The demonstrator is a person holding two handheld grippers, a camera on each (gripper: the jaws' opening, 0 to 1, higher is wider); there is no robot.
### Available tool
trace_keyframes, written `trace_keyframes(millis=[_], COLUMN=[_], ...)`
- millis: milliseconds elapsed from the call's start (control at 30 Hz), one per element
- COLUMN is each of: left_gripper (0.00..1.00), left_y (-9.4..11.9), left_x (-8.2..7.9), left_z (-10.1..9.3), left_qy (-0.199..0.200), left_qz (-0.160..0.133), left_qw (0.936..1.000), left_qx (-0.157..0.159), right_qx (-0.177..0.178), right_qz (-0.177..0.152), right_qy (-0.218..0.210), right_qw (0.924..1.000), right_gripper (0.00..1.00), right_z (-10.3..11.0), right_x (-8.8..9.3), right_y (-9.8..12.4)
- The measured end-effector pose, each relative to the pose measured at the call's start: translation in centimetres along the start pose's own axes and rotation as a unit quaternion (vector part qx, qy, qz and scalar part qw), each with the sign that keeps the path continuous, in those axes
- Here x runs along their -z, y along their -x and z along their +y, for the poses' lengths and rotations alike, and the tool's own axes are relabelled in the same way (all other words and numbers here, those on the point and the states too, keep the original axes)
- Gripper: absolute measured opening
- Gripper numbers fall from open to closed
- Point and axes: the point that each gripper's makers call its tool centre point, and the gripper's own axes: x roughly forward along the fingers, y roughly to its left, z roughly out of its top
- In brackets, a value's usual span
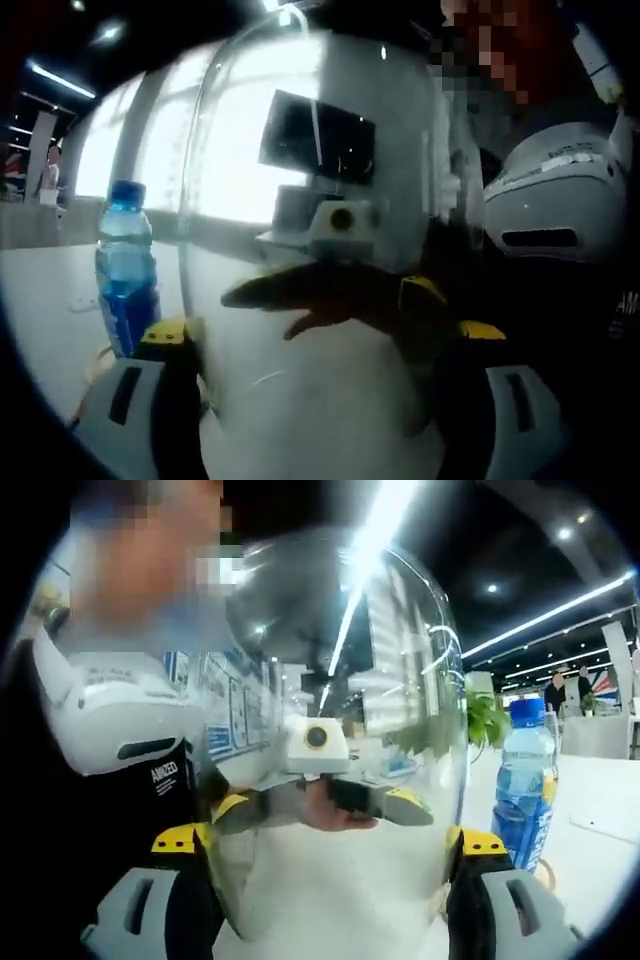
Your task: Open the cover put in the Mizone put the cover back on
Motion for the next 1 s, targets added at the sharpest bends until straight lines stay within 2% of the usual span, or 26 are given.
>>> trace_keyframes(millis=[167, 300, 500, 600, 733, 1000], left_gripper=[0.86, 0.86, 0.86, 0.86, 0.86, 0.86], left_y=[-0.2, -0.3, -0.8, -1.0, -1.3, -1.3], left_x=[-2.2, -4.0, -6.4, -8.3, -10.9, -13.3], left_z=[-0.4, -0.5, -1.1, -1.0, -0.8, -0.5], left_qy=[-0.01, 0.001, -0.011, -0.009, 0.002, -0.023], left_qz=[-0.004, -0.008, 0.0, -0.007, -0.021, -0.008], left_qw=[0.9999, 1.0, 0.9999, 0.9999, 0.9998, 0.9997], left_qx=[0.001, 0.003, 0.005, 0.004, 0.0, 0.002], right_qx=[0.001, 0.003, 0.005, 0.004, 0.003, 0.004], right_qz=[-0.002, -0.004, 0.005, 0.004, -0.02, -0.016], right_qy=[0.009, -0.001, 0.013, 0.011, 0.0, 0.023], right_qw=[1.0, 1.0, 0.9999, 0.9999, 0.9998, 0.9996], right_gripper=[0.9, 0.9, 0.9, 0.9, 0.9, 0.9], right_z=[0.2, 0.3, 0.9, 0.8, 0.5, 0.1], right_x=[-2.1, -3.9, -6.6, -8.4, -10.9, -13.1], right_y=[0.3, 0.4, 0.3, 0.5, 0.7, 0.2])
